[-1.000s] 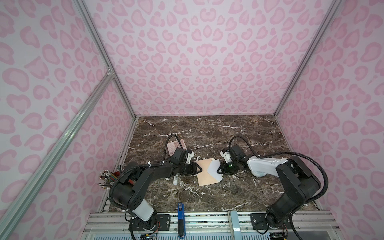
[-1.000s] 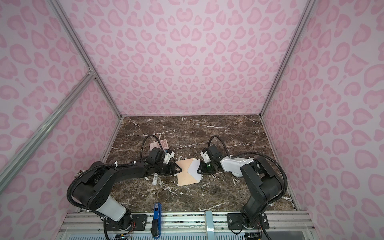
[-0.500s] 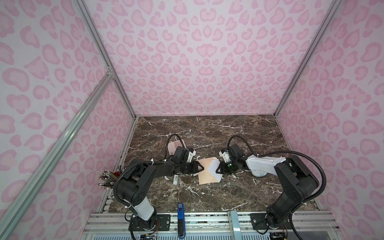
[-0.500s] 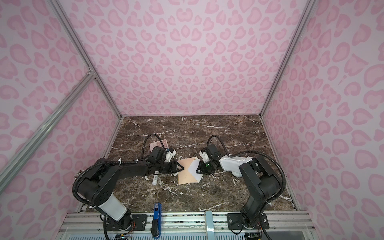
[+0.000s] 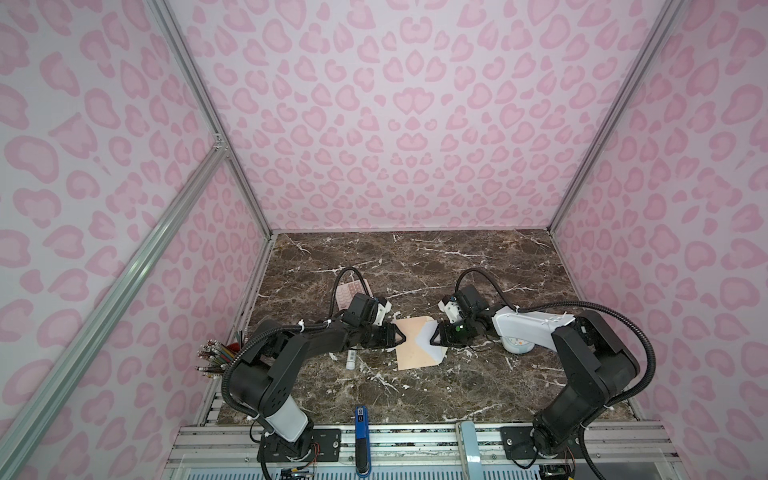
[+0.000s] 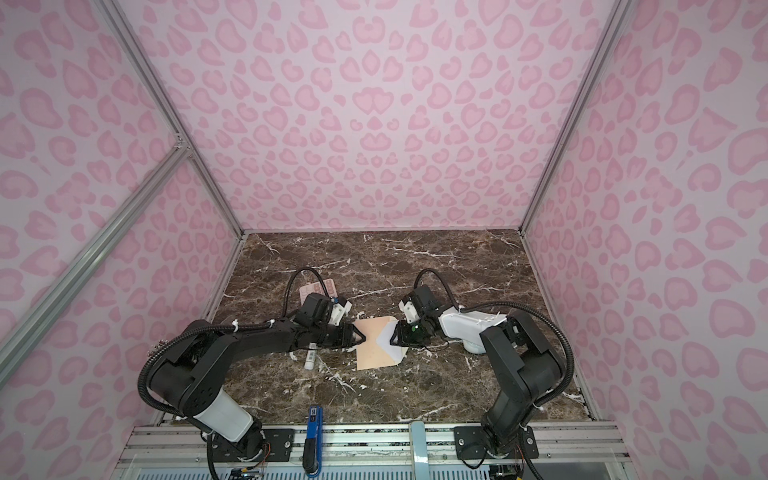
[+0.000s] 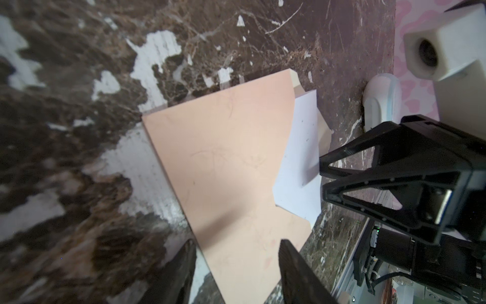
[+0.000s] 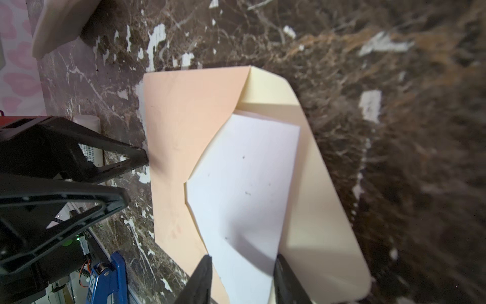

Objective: Place the letter into the envelope and seal it

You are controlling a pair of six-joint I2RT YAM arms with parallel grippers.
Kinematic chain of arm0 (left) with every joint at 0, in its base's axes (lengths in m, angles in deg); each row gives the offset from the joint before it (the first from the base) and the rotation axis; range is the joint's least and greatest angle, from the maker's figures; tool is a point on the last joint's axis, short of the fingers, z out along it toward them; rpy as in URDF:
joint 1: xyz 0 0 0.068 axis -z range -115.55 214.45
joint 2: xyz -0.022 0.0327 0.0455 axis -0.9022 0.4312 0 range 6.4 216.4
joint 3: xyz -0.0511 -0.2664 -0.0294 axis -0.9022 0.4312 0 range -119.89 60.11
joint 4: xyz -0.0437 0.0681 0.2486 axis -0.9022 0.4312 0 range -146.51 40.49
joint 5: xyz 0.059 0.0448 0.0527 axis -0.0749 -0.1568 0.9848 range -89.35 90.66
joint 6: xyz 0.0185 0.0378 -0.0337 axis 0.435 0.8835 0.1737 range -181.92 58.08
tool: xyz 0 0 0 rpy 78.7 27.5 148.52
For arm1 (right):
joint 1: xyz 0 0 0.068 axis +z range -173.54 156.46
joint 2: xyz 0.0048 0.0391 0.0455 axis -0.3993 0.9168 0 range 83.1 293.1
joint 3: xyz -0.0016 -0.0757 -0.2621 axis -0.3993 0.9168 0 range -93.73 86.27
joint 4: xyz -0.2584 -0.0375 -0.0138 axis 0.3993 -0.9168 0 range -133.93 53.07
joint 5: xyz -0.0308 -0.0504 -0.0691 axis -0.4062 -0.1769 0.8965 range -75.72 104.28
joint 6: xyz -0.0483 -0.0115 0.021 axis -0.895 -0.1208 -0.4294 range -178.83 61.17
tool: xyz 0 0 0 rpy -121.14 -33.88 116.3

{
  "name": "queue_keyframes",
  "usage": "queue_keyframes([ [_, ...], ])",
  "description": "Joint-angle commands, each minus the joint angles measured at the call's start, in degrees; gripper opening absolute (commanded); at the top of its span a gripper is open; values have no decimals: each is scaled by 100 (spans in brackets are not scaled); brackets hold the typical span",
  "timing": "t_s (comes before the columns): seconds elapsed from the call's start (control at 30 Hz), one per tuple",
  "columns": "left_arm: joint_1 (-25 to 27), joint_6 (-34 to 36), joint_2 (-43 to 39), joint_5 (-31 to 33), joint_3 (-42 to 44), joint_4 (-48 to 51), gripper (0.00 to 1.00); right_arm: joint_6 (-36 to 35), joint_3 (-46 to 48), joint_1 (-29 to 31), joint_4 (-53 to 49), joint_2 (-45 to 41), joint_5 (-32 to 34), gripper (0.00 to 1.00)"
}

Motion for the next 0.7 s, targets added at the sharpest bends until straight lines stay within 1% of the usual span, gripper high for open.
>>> queue_keyframes([
  [0.0, 12, 66, 52, 259, -15, 405, 54, -8, -64, 10, -176, 12, 122, 43],
  [0.23, 42, 29, 115, 241, -51, 331, 54, -15, -213, 81, -355, 122, 275, 46],
  [0.67, 69, 36, 176, 216, -112, 323, 54, 35, -465, 195, -444, 253, 309, 47],
])
